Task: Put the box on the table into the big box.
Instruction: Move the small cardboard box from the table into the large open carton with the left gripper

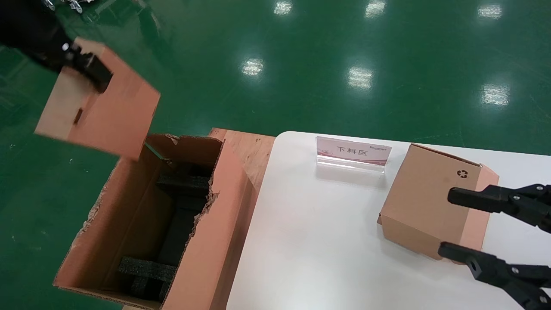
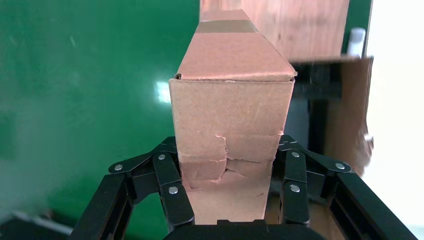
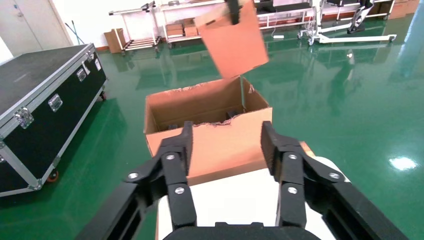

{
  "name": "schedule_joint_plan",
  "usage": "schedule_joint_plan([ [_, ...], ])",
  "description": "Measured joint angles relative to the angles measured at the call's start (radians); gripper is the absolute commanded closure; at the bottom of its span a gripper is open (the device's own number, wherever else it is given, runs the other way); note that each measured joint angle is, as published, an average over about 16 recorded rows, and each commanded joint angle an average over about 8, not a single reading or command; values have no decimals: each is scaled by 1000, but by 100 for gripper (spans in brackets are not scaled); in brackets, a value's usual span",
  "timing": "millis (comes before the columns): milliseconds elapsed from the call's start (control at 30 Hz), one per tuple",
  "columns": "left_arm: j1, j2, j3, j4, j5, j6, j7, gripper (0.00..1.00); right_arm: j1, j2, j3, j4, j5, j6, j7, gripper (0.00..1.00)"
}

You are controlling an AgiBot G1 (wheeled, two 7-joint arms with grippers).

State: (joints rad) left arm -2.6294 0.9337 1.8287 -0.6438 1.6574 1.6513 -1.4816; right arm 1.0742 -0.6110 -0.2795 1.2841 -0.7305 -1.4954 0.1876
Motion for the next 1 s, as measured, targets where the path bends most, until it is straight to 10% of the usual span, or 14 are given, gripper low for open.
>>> schedule_joint_plan([
  [1000,22,-5,377,-16,-492,87,-77,100,0,0,0,0,0,0,0,0],
])
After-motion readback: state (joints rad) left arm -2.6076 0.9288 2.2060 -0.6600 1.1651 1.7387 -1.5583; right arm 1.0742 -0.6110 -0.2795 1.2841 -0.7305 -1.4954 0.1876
